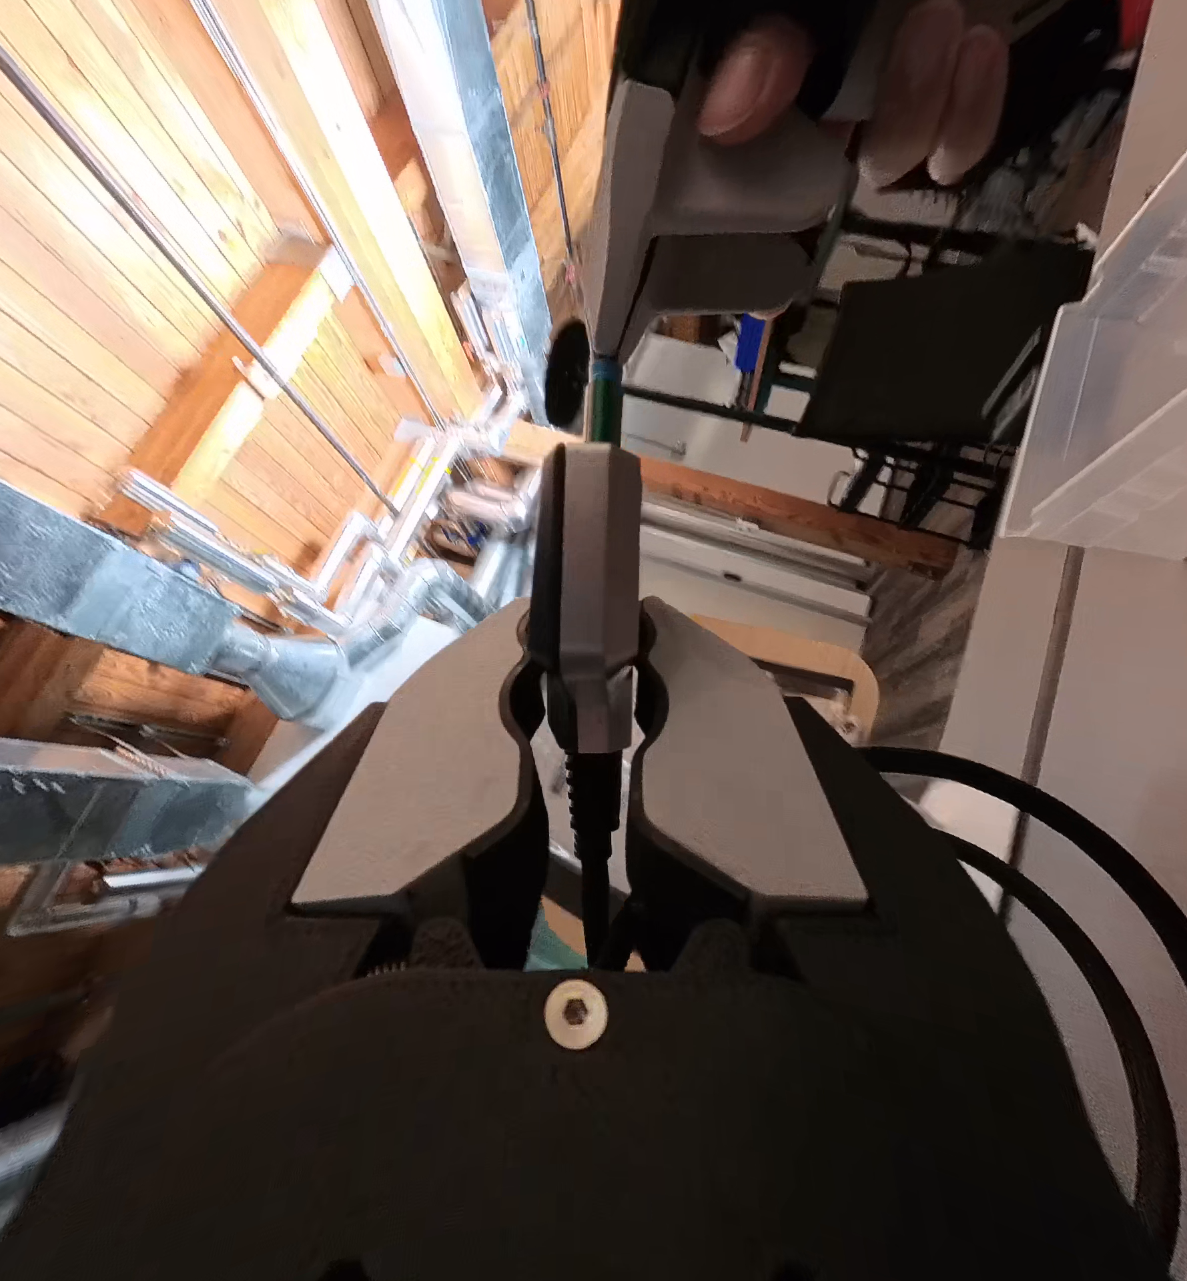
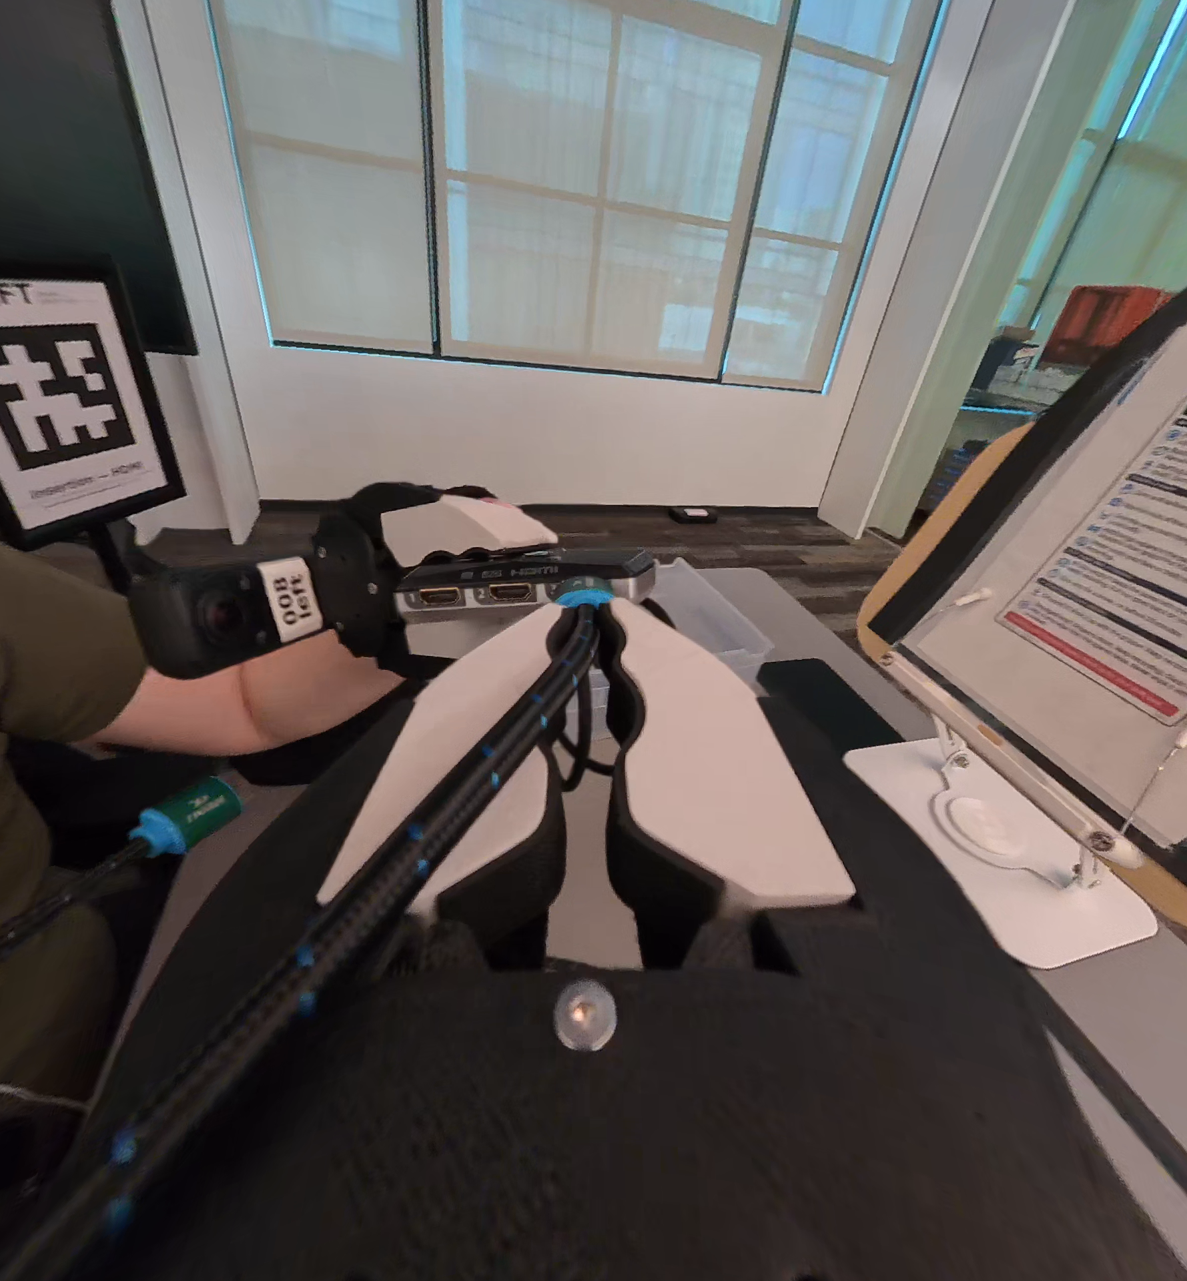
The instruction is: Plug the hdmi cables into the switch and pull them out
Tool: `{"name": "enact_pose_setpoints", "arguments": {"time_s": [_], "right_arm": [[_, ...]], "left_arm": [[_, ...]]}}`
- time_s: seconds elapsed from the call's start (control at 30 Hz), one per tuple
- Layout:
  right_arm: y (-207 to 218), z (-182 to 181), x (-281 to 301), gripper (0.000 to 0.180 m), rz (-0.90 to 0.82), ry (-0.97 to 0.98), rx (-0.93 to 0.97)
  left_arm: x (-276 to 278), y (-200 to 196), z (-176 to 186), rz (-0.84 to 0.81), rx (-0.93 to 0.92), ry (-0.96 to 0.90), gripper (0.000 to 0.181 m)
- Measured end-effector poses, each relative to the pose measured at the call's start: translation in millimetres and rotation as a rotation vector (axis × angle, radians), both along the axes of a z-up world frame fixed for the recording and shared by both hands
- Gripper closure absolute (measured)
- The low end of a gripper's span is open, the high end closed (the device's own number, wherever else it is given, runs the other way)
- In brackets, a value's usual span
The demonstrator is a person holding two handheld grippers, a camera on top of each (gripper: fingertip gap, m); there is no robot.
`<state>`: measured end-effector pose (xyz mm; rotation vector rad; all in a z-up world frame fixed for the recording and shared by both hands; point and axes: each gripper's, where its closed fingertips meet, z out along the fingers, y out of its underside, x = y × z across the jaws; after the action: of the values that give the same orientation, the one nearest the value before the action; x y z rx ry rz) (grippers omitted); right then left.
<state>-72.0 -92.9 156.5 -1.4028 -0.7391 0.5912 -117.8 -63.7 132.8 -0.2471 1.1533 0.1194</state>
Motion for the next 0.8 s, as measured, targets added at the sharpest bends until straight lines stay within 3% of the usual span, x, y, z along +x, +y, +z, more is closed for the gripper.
{"name": "enact_pose_setpoints", "arguments": {"time_s": [0.3,0.8], "right_arm": [[-29.2,12.1,-13.1,0.173,-0.006,-0.042,0.0],[-49.4,1.3,-2.5,0.172,0.054,-0.034,-0.153]], "left_arm": [[-6.8,-31.9,5.4,-0.161,0.019,-0.051,0.159],[1.1,-61.5,-4.2,-0.175,0.098,0.033,0.159]]}}
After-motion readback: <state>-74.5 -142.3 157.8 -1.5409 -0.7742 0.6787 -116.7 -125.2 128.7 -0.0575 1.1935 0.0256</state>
